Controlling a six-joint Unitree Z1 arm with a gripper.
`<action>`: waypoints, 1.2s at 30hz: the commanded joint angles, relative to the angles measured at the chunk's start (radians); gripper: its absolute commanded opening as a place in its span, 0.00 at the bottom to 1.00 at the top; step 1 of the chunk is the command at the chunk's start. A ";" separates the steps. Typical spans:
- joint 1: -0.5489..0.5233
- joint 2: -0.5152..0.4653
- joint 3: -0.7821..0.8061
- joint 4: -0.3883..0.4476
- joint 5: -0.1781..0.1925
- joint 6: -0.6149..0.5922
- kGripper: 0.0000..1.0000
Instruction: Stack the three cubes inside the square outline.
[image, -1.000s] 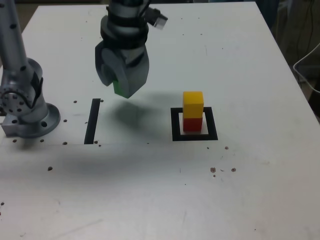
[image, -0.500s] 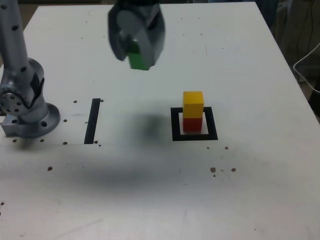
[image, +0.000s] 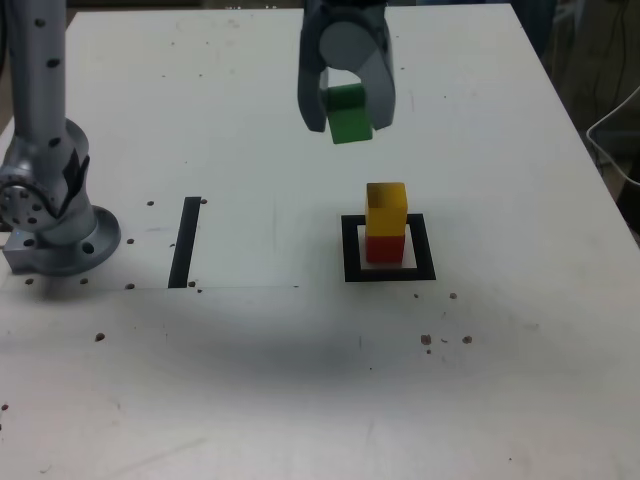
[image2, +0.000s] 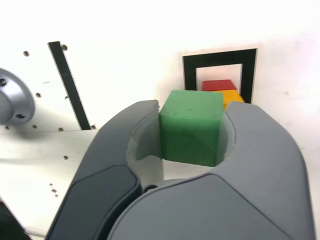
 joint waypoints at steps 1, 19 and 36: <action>-0.021 0.017 -0.024 0.019 0.002 -0.030 0.19; -0.065 0.100 -0.040 0.012 -0.022 -0.066 0.19; -0.090 0.146 -0.068 0.012 -0.025 -0.088 0.21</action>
